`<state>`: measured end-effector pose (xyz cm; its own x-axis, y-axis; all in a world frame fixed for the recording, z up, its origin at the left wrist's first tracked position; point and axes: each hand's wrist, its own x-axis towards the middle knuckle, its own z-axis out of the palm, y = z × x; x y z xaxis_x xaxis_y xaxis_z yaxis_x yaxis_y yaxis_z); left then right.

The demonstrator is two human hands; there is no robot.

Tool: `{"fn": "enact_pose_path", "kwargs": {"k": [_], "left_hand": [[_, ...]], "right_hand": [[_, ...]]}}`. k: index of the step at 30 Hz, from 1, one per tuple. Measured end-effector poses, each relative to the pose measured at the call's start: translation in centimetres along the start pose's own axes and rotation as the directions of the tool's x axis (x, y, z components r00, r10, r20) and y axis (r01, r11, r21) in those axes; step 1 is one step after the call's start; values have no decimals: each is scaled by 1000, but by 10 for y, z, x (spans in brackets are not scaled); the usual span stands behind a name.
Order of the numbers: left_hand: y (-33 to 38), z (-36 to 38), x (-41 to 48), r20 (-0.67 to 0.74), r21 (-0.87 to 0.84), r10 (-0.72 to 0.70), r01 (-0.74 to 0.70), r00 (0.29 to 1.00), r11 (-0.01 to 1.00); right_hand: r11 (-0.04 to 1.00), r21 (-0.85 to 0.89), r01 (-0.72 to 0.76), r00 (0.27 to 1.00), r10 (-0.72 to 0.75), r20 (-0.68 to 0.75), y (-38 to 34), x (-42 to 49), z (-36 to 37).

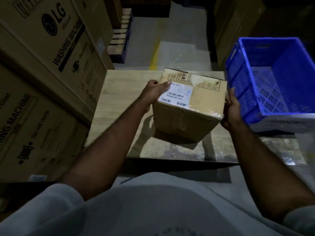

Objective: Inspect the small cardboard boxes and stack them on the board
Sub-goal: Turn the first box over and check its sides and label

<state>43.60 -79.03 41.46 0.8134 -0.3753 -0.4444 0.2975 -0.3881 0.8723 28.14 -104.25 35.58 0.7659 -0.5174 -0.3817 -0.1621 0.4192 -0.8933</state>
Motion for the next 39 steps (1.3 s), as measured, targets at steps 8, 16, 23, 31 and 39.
{"fn": "enact_pose_path", "kwargs": {"k": [8, 16, 23, 31, 39], "left_hand": [[-20, -6, -2, 351, -412, -47, 200, 935, 889], [-16, -5, -4, 342, -339, -24, 147, 940, 929], [-30, -22, 8, 315, -283, 70, 24, 946, 959], [-60, -24, 14, 265, -122, 40, -8, 963, 992], [-94, -12, 9, 198, -87, -97, 117, 975, 989]], "right_hand": [[996, 89, -25, 994, 15, 107, -2, -10, 16], [992, 129, -11, 990, -7, 143, -20, -24, 34], [981, 160, 109, 987, -126, 101, -25, -15, 37], [994, 30, 105, 988, -108, 111, -14, 10, 36], [965, -244, 98, 990, -70, 121, 22, 9, 34]]}}
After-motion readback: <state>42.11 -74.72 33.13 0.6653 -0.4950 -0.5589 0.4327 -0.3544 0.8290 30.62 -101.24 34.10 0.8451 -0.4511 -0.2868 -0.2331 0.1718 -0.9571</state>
